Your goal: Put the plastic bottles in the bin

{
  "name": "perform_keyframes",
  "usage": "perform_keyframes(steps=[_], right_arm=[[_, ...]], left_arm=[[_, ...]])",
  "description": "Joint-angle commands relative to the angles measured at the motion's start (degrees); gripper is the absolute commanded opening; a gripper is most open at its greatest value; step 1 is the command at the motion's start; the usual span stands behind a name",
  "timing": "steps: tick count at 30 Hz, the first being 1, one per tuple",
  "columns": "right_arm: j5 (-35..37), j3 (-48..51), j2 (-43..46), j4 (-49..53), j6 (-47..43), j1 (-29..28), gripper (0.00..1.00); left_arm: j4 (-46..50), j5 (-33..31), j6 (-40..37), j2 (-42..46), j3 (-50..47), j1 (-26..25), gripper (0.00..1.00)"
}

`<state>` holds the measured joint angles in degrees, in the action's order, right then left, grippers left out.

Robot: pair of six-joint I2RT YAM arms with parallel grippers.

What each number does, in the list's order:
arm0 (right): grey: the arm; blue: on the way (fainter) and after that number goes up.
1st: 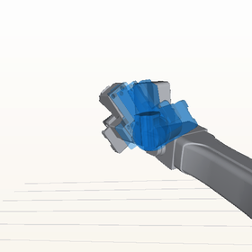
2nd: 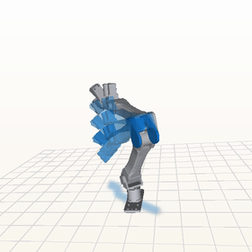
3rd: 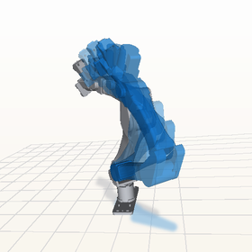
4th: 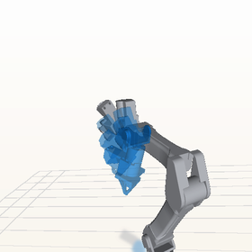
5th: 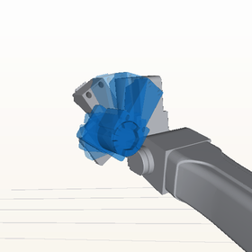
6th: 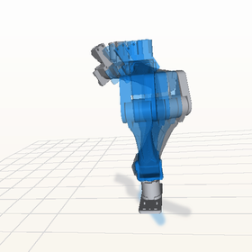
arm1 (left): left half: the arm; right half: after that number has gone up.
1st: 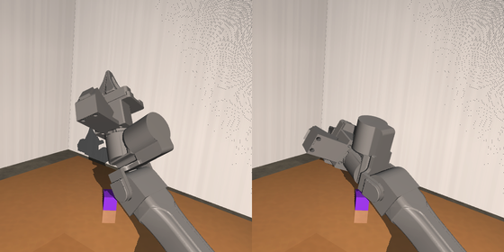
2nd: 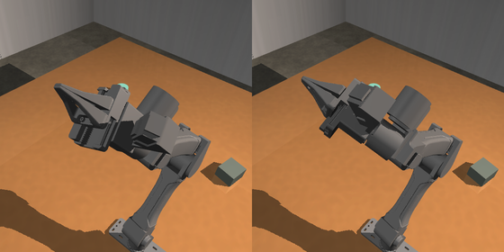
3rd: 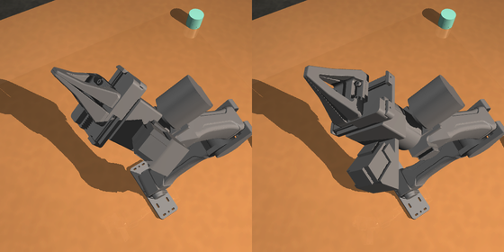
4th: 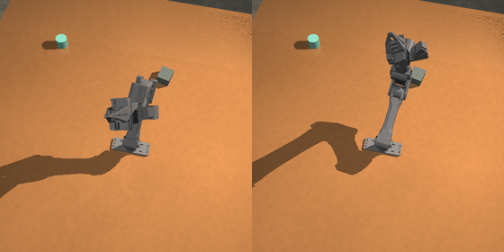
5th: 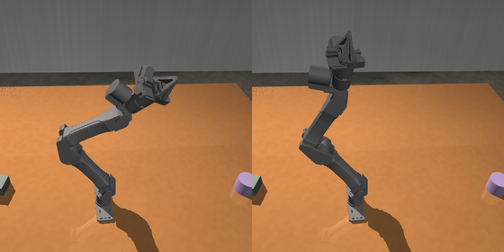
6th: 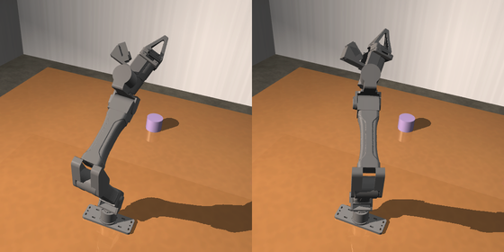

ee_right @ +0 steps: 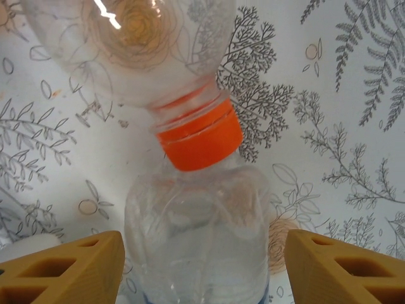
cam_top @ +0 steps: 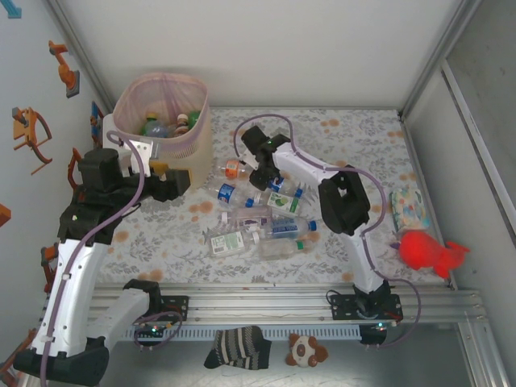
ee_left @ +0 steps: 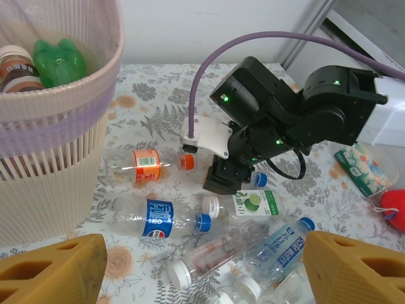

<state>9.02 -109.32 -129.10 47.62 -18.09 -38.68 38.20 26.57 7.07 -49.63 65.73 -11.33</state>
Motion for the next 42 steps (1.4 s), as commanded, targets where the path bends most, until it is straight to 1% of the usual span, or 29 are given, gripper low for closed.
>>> perform_keyframes(steps=[1, 11, 24, 28, 33, 38, 42], right_arm=[[0.7, -2.4, -2.1, 2.0, -1.3, 0.7, 0.67], [0.5, -3.7, -5.5, 2.9, 0.5, 1.5, 0.69], [0.8, -4.2, -4.0, 2.7, 0.0, 2.4, 0.58], [0.6, -4.4, -1.9, 2.6, 0.0, 2.8, 0.55], [0.3, -4.6, 2.0, 2.6, 0.4, 3.2, 0.55], [-1.8, -3.7, 7.7, 2.3, 1.9, 3.5, 0.55], [-5.0, -2.0, 13.7, 1.6, 3.3, 3.5, 0.55]], left_arm=[[0.2, 0.2, 0.6, 0.8, 0.6, -0.4, 0.81], [-0.2, 1.1, 1.0, 0.4, 1.0, -0.4, 0.81], [-1.0, 1.5, 1.3, 0.1, 0.9, -0.4, 0.82], [-1.1, 1.3, 1.4, 0.5, 0.9, -0.4, 0.81], [-2.0, 2.0, 2.0, 0.4, 0.9, -0.4, 0.82], [-4.2, 3.3, 2.9, 0.3, 0.7, -0.4, 0.81], [-8.8, 4.9, 4.5, 0.3, -0.6, -0.7, 0.81]])
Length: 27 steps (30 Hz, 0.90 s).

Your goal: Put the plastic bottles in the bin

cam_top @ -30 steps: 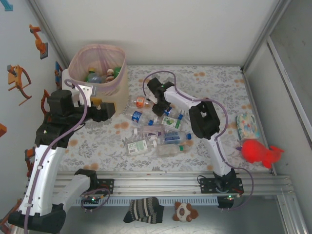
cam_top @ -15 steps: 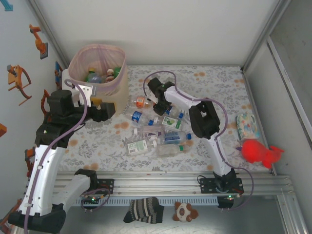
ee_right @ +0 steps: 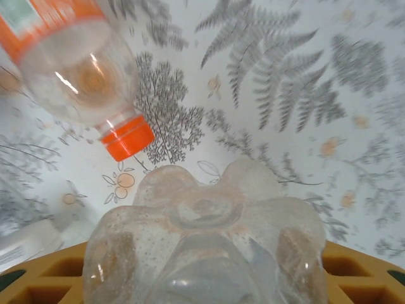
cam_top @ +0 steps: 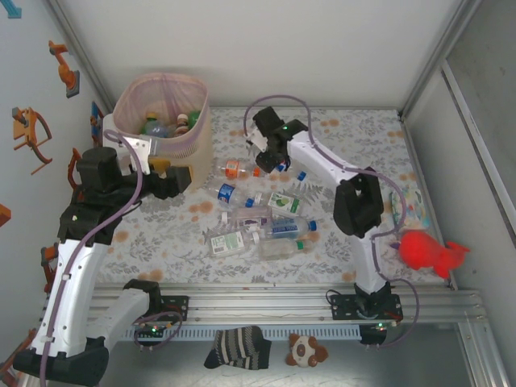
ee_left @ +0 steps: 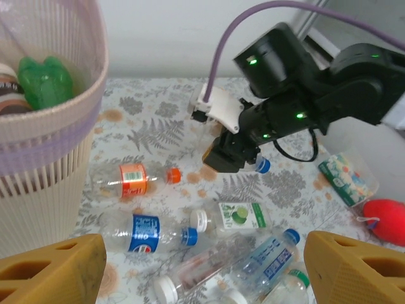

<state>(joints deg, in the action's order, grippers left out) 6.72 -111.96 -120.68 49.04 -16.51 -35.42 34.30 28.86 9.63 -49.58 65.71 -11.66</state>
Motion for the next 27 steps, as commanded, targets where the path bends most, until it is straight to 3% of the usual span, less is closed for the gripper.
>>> perform_keyframes(steps=[1, 11, 27], right_arm=[[-3.7, 1.4, 7.0, -0.4, 2.3, 0.3, 0.55], [-12.1, 7.1, 22.7, -5.6, 7.9, 0.5, 0.55], [-36.3, 16.4, 43.0, -21.9, 19.6, 0.6, 0.55]], left_arm=[[-6.5, 3.2, 2.6, 0.2, -1.0, -0.5, 0.81], [-21.1, 5.8, 4.6, -2.3, -4.4, -7.0, 0.81], [-46.6, 12.4, -0.6, -12.0, -5.9, -21.4, 0.84]])
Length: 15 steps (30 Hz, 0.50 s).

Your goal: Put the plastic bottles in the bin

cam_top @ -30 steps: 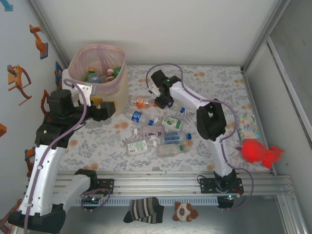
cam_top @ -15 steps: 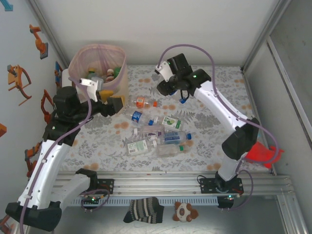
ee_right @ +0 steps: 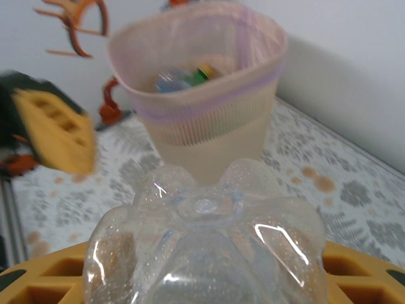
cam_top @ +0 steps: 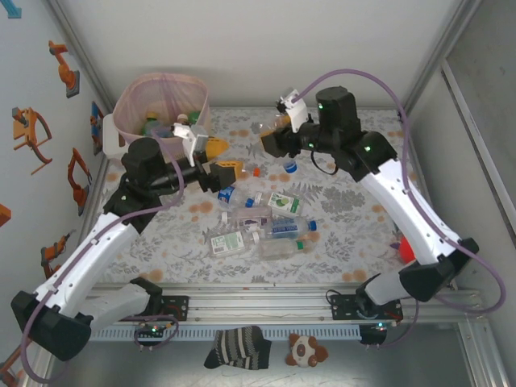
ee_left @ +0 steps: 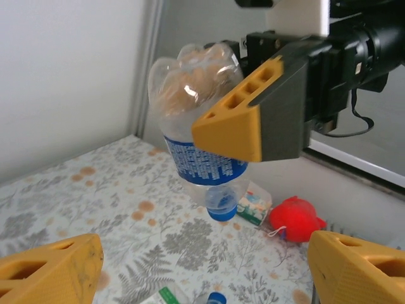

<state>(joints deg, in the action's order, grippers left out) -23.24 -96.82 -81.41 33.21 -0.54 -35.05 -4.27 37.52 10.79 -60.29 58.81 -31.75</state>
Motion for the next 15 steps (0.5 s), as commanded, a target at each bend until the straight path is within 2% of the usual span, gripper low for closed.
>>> perform_keyframes(steps=[1, 5, 15], right_arm=[[-7.5, 2.1, 4.9, -7.4, 4.5, 0.2, 0.55], [-12.1, 4.9, 9.2, -11.6, 7.0, 0.2, 0.55], [-25.5, 7.8, 13.4, -20.0, 13.2, 0.2, 0.55]], left_arm=[[-9.3, 4.2, -1.3, -2.1, 1.6, -1.8, 0.84], [-14.9, 6.5, 1.0, -5.6, 3.4, -4.1, 0.84], [-16.5, 13.2, -0.9, -10.7, 9.7, -11.4, 0.88]])
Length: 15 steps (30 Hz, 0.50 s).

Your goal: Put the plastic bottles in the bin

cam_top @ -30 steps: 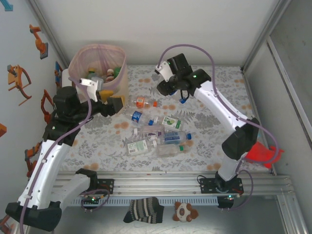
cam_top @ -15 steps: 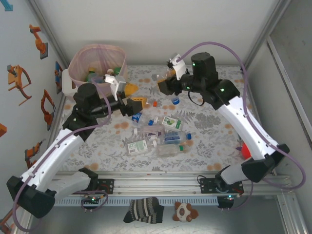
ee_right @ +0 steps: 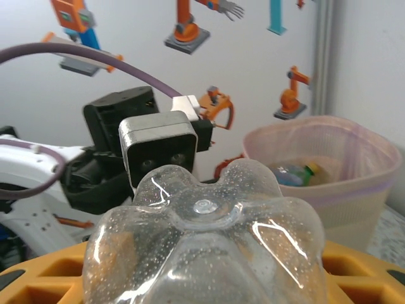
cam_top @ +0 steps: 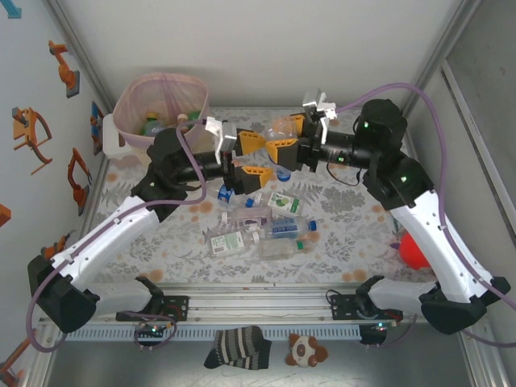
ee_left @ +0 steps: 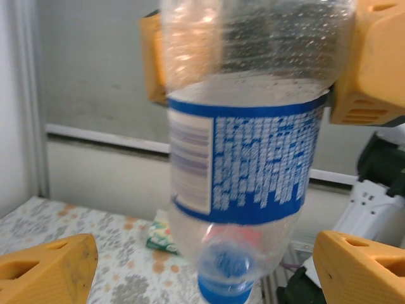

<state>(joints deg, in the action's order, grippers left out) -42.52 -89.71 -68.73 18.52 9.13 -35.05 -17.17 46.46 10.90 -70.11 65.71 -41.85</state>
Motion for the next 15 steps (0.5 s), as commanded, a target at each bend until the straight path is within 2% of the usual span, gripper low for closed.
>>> perform_keyframes(steps=[1, 7, 15], right_arm=[[-7.1, 0.7, 0.8, -6.2, 4.4, 0.1, 0.55], [-11.1, 0.2, 0.8, -8.6, 6.6, -0.1, 0.55], [-11.7, 0.2, 1.0, -9.1, 6.7, -0.6, 0.55]], left_arm=[[-3.6, 5.0, -1.2, -1.3, 3.4, -1.8, 0.88], [-4.0, 5.6, -1.4, -2.7, 5.7, -4.4, 0.85], [-2.9, 6.5, -1.4, -3.5, 7.9, -6.5, 0.77]])
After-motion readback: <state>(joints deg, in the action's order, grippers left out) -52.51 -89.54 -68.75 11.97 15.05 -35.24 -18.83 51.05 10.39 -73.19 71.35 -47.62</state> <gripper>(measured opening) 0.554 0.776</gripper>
